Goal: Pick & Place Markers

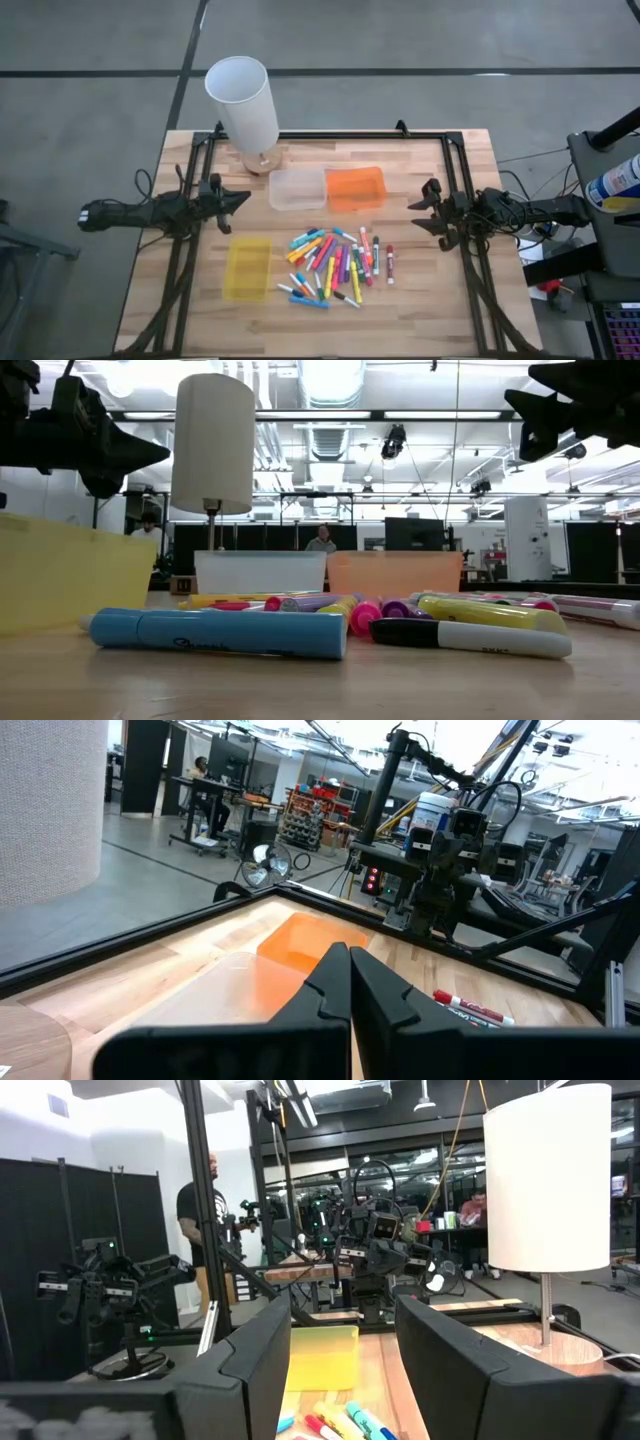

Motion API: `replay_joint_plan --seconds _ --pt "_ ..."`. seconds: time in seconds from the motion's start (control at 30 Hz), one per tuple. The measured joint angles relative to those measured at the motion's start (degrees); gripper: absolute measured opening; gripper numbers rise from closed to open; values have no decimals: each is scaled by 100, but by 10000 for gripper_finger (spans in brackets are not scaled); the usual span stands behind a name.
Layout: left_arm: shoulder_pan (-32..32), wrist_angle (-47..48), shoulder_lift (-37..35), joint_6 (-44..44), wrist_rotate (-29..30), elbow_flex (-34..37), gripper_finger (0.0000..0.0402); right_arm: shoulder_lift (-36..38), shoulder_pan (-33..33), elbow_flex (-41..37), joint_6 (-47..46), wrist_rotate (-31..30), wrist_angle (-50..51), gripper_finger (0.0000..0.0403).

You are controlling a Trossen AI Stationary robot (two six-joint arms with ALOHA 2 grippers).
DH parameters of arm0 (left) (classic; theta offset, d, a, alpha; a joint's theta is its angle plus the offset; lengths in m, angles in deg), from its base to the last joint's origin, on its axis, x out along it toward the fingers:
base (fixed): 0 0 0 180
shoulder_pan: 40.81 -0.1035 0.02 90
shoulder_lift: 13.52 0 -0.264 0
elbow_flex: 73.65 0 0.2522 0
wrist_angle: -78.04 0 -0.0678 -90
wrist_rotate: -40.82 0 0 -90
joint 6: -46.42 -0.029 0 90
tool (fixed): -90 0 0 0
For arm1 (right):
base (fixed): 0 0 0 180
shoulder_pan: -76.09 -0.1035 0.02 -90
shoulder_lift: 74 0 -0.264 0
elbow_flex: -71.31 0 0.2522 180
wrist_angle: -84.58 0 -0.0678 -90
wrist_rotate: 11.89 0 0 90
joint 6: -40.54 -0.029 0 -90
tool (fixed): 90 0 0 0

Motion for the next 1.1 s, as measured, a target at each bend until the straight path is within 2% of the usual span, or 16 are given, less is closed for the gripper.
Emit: replay_joint_plan --seconds 0.63,0.8,0.9,1.1 --pt "2 -2 0 0 2 2 0 -1 1 -2 13 0 -2 173" --pt "1 0 0 1 1 2 0 1 3 -2 105 -162 -175 173" --pt "0 0 0 0 2 0 0 -8 10 -2 -366 -282 -269 173" --pt "1 0 0 0 0 2 0 -1 14 -2 -2307 -894 -298 173"
